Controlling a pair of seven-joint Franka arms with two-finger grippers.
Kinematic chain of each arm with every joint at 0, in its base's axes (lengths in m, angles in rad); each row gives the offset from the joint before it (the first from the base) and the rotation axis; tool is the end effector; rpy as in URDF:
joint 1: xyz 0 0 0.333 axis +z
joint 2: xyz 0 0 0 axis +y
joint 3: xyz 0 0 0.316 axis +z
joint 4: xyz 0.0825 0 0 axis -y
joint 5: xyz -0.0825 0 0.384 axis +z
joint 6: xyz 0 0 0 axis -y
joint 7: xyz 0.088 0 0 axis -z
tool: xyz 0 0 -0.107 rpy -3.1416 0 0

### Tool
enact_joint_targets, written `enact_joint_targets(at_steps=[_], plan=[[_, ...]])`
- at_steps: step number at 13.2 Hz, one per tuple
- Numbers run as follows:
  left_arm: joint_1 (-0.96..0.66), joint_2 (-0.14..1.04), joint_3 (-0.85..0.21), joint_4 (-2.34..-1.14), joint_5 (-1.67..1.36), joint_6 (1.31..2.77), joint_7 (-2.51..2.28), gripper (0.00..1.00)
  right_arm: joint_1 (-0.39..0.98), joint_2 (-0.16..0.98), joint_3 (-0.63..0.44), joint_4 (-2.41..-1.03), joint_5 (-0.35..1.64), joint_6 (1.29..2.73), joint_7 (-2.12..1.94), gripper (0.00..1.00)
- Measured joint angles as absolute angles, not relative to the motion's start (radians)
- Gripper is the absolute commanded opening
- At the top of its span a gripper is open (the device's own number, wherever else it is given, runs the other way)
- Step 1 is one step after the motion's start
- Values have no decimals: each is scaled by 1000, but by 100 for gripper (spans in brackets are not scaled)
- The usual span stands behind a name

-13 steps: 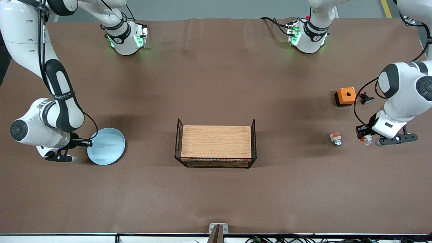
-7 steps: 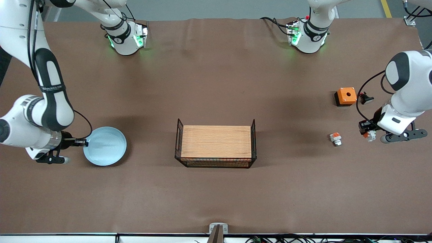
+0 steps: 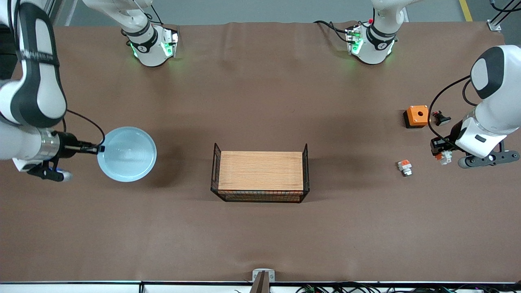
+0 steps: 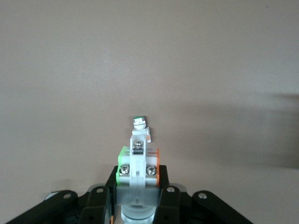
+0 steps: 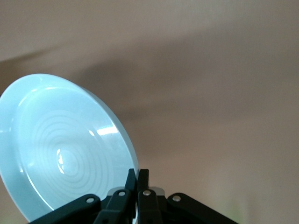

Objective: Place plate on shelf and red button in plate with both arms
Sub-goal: 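Lift the blue plate with the right gripper and carry it over the basket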

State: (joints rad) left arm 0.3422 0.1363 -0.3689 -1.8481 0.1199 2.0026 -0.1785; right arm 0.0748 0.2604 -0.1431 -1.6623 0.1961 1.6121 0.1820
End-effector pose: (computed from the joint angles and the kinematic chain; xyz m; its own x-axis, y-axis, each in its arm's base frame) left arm 0.5986 -0.0009 0.4560 0.9937 0.1056 0.0374 0.1076 -0.9927 -0.0554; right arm 0.6018 -0.0143 0.4360 0.9104 -0.2558 -0.3250 -0.2989 -0.9501 -0.0896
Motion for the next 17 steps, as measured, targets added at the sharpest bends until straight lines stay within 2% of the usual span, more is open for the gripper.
enact_joint_targets(at_steps=[5,9,12,17], plan=[[342,131,-373,-1837,94,1998,-179,0,213,77,-136,-1664,198,1404,636,0],[342,130,-382,-1835,71,1989,-221,0,429,-44,-126,-1668,236,1366,1137,0],[341,128,-427,-1835,64,1971,-298,1,580,-53,-118,-1676,267,1450,1468,0],[341,124,-461,-1836,64,1958,-342,1,784,6,-110,-1704,271,1710,1882,0]])
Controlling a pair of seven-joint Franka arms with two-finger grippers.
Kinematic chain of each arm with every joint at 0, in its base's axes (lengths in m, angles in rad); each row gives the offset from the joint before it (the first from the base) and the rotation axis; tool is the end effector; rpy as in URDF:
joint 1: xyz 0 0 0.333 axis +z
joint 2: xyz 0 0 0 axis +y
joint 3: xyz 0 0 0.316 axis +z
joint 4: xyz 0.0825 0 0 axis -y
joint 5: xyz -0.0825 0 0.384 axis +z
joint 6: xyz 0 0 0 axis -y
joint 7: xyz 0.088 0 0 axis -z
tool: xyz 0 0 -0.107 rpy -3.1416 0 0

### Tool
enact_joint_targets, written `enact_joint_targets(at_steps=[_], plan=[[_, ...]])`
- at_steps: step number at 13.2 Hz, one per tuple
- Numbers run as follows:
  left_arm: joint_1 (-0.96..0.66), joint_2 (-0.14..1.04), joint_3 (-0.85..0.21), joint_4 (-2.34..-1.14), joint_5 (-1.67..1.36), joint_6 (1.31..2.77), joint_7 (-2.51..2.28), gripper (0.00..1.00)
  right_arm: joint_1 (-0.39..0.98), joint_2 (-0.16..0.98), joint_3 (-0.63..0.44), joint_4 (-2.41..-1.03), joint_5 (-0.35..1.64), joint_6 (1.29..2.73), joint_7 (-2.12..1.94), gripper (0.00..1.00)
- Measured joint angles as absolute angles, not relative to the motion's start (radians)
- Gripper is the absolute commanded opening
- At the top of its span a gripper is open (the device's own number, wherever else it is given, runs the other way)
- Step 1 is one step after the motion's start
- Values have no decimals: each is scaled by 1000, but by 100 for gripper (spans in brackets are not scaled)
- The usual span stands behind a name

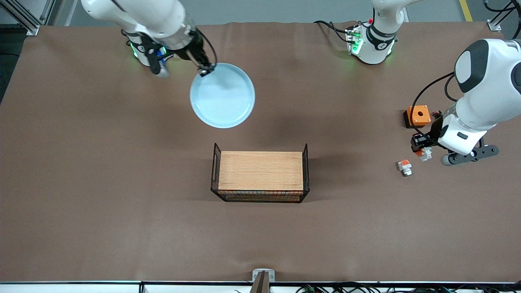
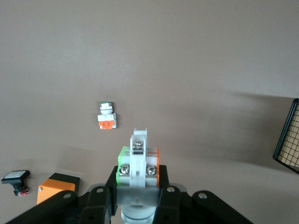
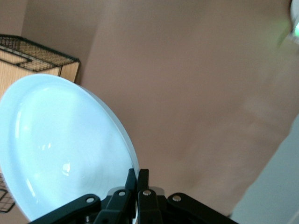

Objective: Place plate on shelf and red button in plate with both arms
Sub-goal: 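Lift the blue plate with the right gripper and carry it over the basket, then lower the plate into the basket while the left gripper carries the button over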

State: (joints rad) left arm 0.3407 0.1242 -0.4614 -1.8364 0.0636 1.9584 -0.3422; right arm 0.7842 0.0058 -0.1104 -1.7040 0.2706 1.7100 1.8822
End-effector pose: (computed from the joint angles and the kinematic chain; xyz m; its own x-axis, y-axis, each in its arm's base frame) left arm 0.5909 -0.0582 0.4669 0.9798 0.1998 0.0120 0.1998 -0.9798 0.0001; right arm 0.4254 0.3720 0.5734 0.2985 -0.9211 -0.2500 -0.9408 -0.3281 0.0854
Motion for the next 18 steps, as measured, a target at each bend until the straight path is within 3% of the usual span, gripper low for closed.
enact_joint_targets(at_steps=[6,12,18], plan=[[340,125,-506,-1845,63,1956,-413,2,852,149,-112,-1695,372,1998,2108,0],[341,126,-514,-1853,63,1956,-430,1,872,312,-115,-1591,332,2014,2108,1],[340,126,-530,-1851,62,1956,-456,0,849,399,-134,-1532,329,2029,2038,1]])
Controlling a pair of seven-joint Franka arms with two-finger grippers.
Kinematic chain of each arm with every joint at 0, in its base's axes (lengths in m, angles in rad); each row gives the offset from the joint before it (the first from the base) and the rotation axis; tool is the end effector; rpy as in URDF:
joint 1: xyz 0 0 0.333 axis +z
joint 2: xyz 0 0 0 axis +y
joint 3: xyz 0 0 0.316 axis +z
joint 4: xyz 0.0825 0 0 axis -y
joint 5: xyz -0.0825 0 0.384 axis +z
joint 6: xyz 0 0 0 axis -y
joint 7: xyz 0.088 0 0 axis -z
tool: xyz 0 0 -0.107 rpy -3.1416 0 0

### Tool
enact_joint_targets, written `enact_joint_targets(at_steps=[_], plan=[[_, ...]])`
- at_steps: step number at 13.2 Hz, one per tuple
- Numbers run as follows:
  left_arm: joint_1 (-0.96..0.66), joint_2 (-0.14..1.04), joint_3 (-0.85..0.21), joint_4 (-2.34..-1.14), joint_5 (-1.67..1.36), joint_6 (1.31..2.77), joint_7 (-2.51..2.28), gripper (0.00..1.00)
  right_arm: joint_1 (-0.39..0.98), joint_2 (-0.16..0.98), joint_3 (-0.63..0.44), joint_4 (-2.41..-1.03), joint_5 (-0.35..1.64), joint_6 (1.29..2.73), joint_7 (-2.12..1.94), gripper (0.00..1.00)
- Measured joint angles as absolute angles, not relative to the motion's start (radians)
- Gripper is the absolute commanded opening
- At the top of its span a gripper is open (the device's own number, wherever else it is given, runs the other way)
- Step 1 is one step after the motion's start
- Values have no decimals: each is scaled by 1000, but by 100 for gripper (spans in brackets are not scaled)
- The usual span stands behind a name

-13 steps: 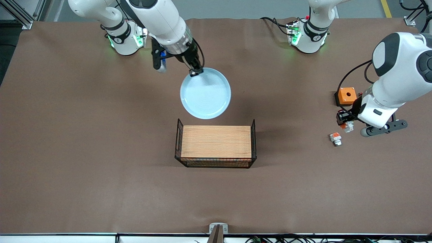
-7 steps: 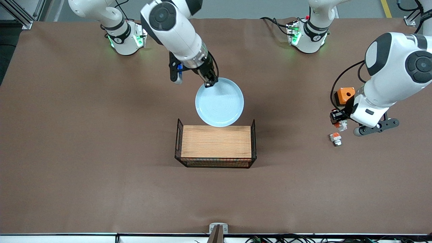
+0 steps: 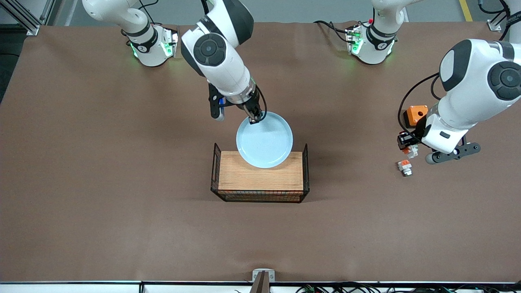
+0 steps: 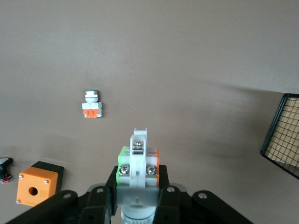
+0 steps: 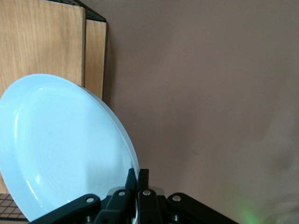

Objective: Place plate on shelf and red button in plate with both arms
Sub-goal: 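Lower the plate into the basket while the left gripper carries the button over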

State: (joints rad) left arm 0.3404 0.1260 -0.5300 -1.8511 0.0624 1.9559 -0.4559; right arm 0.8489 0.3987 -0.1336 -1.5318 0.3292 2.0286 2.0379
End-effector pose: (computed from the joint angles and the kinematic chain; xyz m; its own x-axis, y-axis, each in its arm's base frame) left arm 0.5826 -0.0972 0.4610 0.9699 0.2436 -0.0055 0.2436 -0.9699 0.0038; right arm 0.4972 0.4732 0.4403 0.1201 -0.9567 -0.2652 -0.9902 -0.1347 0.0373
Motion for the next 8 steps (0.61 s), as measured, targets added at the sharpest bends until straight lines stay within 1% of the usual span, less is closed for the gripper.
enact_joint_targets(at_steps=[6,8], plan=[[336,126,-641,-1833,62,1956,-643,0,839,503,-134,-1514,317,2160,1989,2],[333,126,-678,-1821,61,1957,-730,0,834,520,-134,-1509,312,2172,1960,2]])
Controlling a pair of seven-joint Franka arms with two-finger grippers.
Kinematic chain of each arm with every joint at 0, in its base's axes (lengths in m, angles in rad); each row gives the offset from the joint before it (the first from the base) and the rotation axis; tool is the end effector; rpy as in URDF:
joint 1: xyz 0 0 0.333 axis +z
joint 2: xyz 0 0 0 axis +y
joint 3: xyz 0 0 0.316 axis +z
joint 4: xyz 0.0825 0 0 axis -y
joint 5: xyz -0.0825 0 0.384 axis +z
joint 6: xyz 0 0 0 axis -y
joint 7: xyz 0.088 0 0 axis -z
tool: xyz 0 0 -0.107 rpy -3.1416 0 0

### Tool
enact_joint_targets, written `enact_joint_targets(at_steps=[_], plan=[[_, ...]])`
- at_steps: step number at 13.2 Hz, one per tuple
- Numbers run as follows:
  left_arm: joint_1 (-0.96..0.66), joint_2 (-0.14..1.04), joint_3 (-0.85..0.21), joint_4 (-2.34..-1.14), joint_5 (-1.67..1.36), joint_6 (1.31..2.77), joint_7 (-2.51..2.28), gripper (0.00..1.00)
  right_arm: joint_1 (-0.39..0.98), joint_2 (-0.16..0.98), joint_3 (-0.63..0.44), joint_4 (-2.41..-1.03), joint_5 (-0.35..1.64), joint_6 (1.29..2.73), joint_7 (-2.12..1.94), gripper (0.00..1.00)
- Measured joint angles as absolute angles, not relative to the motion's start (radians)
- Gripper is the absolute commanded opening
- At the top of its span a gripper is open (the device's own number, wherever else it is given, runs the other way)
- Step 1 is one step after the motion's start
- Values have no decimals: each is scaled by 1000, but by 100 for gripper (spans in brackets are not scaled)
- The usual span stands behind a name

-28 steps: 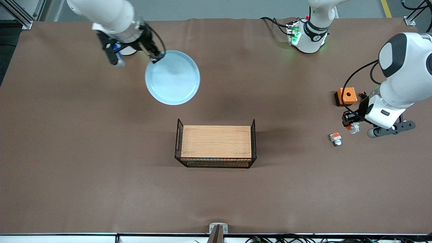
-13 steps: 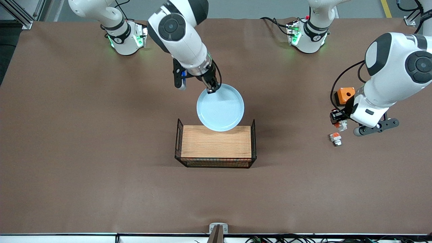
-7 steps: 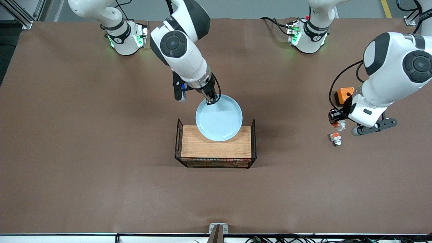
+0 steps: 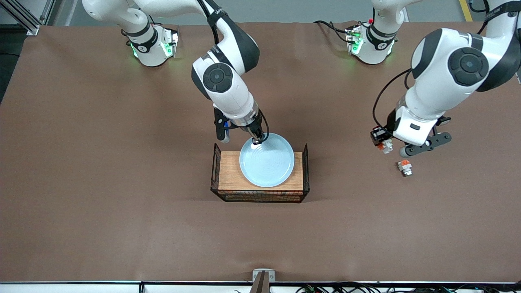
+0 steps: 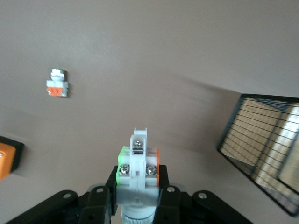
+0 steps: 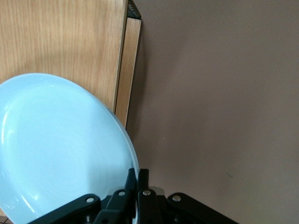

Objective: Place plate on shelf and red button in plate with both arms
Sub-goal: 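Lower the plate into the basket while the left gripper carries the button over, then set the button on the plate with the left gripper while the right gripper withdraws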

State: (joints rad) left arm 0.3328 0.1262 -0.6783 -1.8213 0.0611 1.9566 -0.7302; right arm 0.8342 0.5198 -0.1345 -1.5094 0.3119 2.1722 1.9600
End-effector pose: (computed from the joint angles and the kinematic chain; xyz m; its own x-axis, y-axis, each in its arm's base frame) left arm 0.5651 -0.1842 0.4812 0.9328 0.3601 0.0138 0.3593 -0.9323 0.0414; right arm 0.5270 0.4796 0.3805 0.1742 -0.9534 -0.2464 -0.9847 -0.1688 -0.0428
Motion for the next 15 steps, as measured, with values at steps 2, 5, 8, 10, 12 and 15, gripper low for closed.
enact_joint_targets(at_steps=[2,5,8,10,12,15], plan=[[299,130,-696,-1801,61,1958,-840,0,829,527,-135,-1507,301,2176,1947,2],[221,145,-700,-1760,61,1962,-980,0,829,546,-134,-1507,285,2197,1944,4],[153,191,-700,-1691,61,1963,-1112,0,831,569,-132,-1504,253,2208,1943,12],[80,258,-699,-1632,76,1970,-1240,0,831,576,-132,-1503,243,2208,1942,33],[11,348,-697,-1564,152,1980,-1379,0,831,581,-132,-1502,242,2208,1944,86],[-78,499,-692,-1460,292,1985,-1527,0,823,581,-135,-1499,242,2193,1947,98]])
